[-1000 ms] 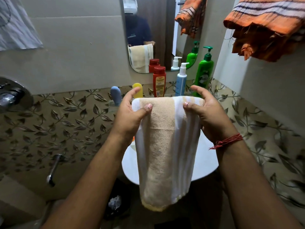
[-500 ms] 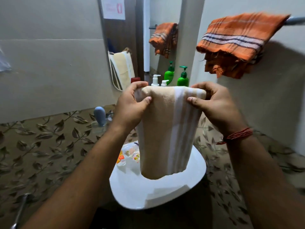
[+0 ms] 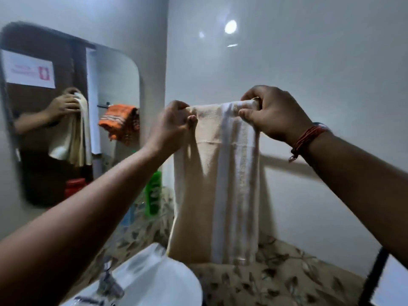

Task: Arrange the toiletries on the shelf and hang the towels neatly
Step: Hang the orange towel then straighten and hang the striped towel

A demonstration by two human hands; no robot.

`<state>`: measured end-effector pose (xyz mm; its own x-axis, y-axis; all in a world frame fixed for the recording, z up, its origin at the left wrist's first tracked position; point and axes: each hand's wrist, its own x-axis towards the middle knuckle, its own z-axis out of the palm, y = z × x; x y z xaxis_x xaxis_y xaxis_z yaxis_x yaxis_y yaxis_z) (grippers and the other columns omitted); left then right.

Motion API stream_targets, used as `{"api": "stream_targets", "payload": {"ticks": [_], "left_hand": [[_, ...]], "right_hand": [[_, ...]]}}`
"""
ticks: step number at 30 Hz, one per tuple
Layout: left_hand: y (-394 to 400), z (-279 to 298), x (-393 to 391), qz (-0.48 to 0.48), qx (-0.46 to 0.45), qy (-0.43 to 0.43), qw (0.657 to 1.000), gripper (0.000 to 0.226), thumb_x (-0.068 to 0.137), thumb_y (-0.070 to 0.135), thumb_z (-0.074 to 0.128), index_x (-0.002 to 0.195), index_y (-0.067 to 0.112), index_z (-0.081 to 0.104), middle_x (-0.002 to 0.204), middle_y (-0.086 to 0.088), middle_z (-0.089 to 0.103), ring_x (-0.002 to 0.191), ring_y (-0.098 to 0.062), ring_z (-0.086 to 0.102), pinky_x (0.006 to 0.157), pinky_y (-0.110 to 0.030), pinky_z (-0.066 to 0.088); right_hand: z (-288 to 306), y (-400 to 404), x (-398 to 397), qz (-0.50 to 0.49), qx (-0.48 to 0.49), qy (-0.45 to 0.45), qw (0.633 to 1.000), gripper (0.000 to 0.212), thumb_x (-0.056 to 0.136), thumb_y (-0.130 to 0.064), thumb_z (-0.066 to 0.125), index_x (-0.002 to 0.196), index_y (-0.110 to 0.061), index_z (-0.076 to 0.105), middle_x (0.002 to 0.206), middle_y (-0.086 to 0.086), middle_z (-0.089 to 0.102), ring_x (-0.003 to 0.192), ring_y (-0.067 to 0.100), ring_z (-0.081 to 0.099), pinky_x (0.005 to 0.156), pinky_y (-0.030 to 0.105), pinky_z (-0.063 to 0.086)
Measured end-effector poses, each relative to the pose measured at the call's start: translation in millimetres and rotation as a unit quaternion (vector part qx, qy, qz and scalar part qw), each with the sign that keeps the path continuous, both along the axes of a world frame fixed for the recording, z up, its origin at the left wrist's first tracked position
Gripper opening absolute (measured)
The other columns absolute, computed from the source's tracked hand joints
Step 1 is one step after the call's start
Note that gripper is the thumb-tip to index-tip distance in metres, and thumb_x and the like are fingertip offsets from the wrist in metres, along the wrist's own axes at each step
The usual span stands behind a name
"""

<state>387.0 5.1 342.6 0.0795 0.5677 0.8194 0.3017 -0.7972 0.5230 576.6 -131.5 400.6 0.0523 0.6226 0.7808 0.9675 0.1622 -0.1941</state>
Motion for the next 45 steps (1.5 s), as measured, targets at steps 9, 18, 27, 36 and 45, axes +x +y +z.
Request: {"api": "stream_targets", "payload": {"ticks": [9, 18, 27, 36, 45], "left_hand": [[34, 73, 154, -0.075, -0.017, -0.082, 0.994, 0.026, 0.093, 0.011, 0.057, 0.119, 0.013, 0.062, 0.108, -0.009, 0.064, 0.081, -0.013, 0.060, 0.058, -0.007, 0.038], [66, 51, 216, 0.114, 0.218, 0.083, 0.966, 0.018, 0.085, 0.034, 0.057, 0.080, 0.018, 0.065, 0.102, -0.009, 0.046, 0.094, -0.032, 0.046, 0.074, -0.038, 0.038], [66, 28, 188, -0.155, 0.144, 0.256, 0.943, 0.046, 0.105, 0.044, 0.029, 0.071, 0.020, 0.048, 0.084, -0.009, 0.066, 0.086, -0.033, 0.062, 0.068, -0.036, 0.041], [85, 66, 207, -0.191, 0.026, 0.443, 0.876, 0.052, 0.107, 0.043, 0.029, 0.118, 0.004, 0.062, 0.130, -0.017, 0.061, 0.119, -0.033, 0.056, 0.094, -0.036, 0.040], [96, 73, 202, -0.080, 0.195, 0.418, 0.883, 0.043, 0.102, 0.048, 0.037, 0.104, 0.014, 0.064, 0.110, -0.008, 0.065, 0.104, -0.029, 0.062, 0.079, -0.035, 0.043]], "right_hand": [[64, 26, 118, -0.130, 0.116, -0.078, 0.982, 0.017, 0.088, -0.028, 0.067, 0.100, -0.016, 0.064, 0.087, 0.011, 0.071, 0.081, 0.030, 0.065, 0.068, 0.029, 0.049], [33, 43, 163, -0.195, 0.145, -0.256, 0.935, 0.020, 0.091, -0.019, 0.062, 0.108, -0.008, 0.059, 0.084, 0.016, 0.069, 0.072, 0.041, 0.066, 0.059, 0.038, 0.051], [11, 48, 140, -0.276, 0.060, -0.182, 0.942, 0.018, 0.088, -0.022, 0.065, 0.098, -0.011, 0.055, 0.078, 0.008, 0.065, 0.069, 0.033, 0.063, 0.059, 0.032, 0.043], [26, 36, 62, -0.446, -0.193, -0.291, 0.824, 0.025, 0.099, -0.028, 0.050, 0.121, -0.018, 0.054, 0.120, 0.004, 0.047, 0.106, 0.025, 0.051, 0.073, 0.037, 0.046], [5, 42, 71, -0.314, -0.346, -0.045, 0.883, 0.046, 0.076, -0.061, 0.072, 0.111, -0.035, 0.055, 0.103, -0.010, 0.069, 0.095, 0.013, 0.063, 0.083, 0.034, 0.053]]}}
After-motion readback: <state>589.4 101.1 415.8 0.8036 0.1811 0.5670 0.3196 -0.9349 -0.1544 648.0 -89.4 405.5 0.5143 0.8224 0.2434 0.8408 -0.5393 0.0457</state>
